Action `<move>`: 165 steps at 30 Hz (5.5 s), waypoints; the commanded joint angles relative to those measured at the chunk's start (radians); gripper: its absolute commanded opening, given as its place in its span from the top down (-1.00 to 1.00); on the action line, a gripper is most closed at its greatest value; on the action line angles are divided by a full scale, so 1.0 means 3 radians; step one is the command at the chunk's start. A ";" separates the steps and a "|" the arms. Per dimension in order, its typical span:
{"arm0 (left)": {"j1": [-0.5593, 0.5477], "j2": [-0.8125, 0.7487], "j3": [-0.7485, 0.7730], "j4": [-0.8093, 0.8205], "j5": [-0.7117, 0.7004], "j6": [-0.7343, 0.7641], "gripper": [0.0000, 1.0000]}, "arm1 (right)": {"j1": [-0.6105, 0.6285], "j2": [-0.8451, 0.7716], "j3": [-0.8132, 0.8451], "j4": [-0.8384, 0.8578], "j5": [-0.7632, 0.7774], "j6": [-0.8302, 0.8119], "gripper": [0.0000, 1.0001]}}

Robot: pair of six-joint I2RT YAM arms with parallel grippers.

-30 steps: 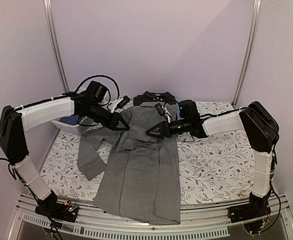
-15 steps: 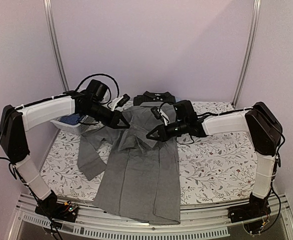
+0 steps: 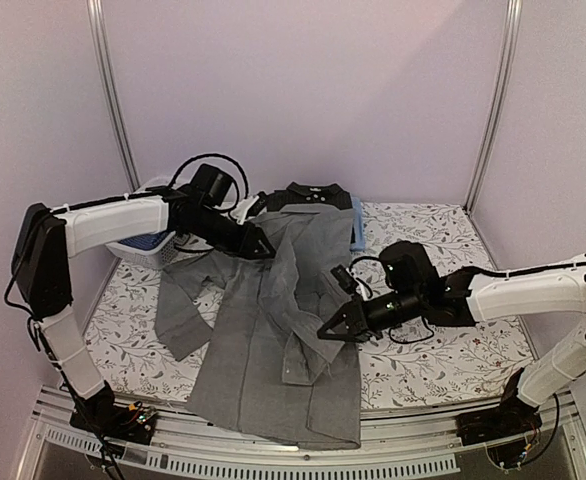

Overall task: Fold and stack the long sleeve shirts
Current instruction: Pass from the left arm to the right, then place the sleeve of the 1/3-folded shirt, then smooth out the 1/3-folded shirt at the center of the board.

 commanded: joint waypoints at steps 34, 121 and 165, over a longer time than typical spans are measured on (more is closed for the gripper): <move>-0.0229 0.0280 -0.0111 0.0389 -0.0216 -0.0470 0.23 | 0.0651 -0.1027 -0.0604 -0.1579 0.1406 0.1512 0.04; -0.0234 0.0211 -0.0147 0.0241 -0.0363 -0.0429 0.24 | 0.1873 0.1692 0.1697 -0.3326 0.2482 0.0553 0.59; -0.0260 0.0323 0.0021 0.0230 -0.0415 -0.0581 0.28 | -0.0426 0.0085 0.0761 -0.1214 0.1629 -0.0471 0.03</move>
